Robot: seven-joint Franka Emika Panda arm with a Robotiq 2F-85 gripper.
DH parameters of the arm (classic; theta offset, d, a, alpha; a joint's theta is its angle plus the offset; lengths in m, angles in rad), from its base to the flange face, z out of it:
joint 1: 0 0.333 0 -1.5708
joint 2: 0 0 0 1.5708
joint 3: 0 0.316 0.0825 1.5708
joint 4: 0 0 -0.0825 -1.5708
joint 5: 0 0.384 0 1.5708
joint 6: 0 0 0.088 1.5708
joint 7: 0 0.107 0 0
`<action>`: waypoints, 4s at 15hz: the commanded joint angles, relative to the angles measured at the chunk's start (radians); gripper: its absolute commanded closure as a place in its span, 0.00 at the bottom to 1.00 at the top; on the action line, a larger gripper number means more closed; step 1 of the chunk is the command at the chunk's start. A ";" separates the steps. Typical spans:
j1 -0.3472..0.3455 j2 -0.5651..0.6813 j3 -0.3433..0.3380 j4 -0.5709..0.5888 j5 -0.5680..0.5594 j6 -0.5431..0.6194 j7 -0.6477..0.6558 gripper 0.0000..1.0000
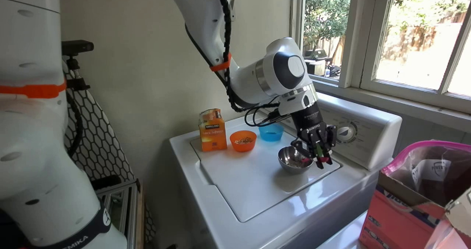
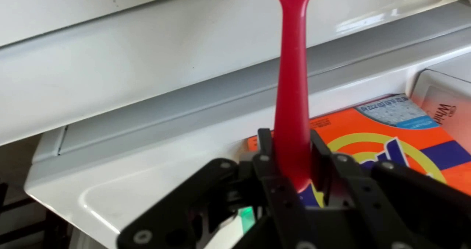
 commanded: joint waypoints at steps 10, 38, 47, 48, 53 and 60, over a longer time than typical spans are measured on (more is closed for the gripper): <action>0.019 -0.010 0.143 0.045 -0.588 -0.221 0.428 0.94; -0.378 -0.144 0.475 -0.159 0.698 -0.012 -0.873 0.94; -0.217 -0.149 0.343 -0.127 0.880 -0.172 -1.051 0.74; -0.215 -0.149 0.338 -0.127 0.880 -0.173 -1.050 0.94; -0.120 -0.159 0.266 -0.140 0.594 -0.122 -0.734 0.94; -0.016 -0.189 0.287 -0.128 0.316 -0.141 -0.480 0.94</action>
